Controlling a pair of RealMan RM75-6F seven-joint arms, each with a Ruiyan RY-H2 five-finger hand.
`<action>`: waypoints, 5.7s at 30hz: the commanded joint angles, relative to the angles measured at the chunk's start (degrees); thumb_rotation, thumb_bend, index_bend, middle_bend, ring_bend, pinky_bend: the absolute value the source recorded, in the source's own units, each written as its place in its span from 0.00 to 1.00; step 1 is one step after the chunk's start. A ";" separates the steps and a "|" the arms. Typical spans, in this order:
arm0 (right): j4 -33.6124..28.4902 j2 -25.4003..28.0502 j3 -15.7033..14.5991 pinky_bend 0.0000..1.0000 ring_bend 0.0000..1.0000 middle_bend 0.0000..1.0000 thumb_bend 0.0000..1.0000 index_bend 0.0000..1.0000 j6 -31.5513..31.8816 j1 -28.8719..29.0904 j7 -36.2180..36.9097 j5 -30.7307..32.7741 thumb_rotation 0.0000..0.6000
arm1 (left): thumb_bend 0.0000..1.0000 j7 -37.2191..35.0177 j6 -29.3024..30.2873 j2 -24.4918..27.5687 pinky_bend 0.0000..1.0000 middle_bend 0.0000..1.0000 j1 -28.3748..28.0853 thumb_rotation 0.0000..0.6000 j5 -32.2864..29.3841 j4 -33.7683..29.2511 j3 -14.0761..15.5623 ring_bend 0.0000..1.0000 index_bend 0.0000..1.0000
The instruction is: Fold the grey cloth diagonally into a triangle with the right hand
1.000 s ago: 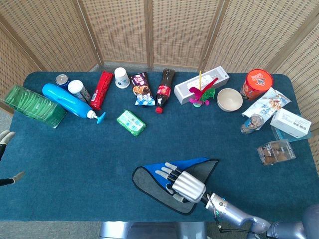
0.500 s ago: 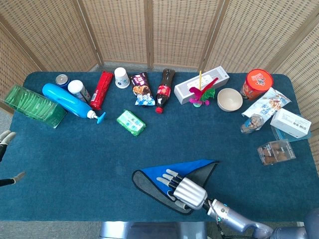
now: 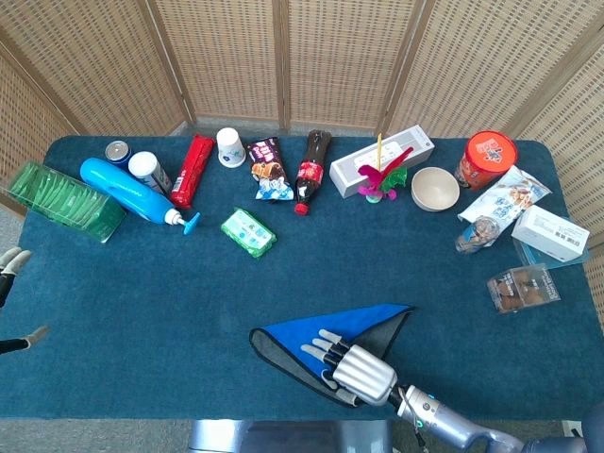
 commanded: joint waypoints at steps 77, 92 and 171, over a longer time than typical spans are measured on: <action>0.85 2.20 -2.37 0.00 0.00 0.00 0.58 0.50 -2.31 -0.74 2.46 -4.19 1.00 | 0.22 0.68 -0.38 -0.16 0.00 0.00 -0.24 1.00 -0.05 -0.18 0.23 0.00 0.06; -0.69 3.34 -1.83 0.00 0.00 0.00 0.60 0.44 -2.05 -0.43 1.28 -4.64 1.00 | 0.22 0.70 -0.45 -0.19 0.00 0.00 -0.31 1.00 0.00 -0.17 0.23 0.00 0.06; -2.20 9.52 1.42 0.00 0.00 0.00 0.28 0.51 -7.90 5.38 5.26 -0.86 0.00 | 0.22 0.82 -0.85 -0.30 0.00 0.00 -0.52 1.00 0.35 -0.19 0.50 0.00 0.06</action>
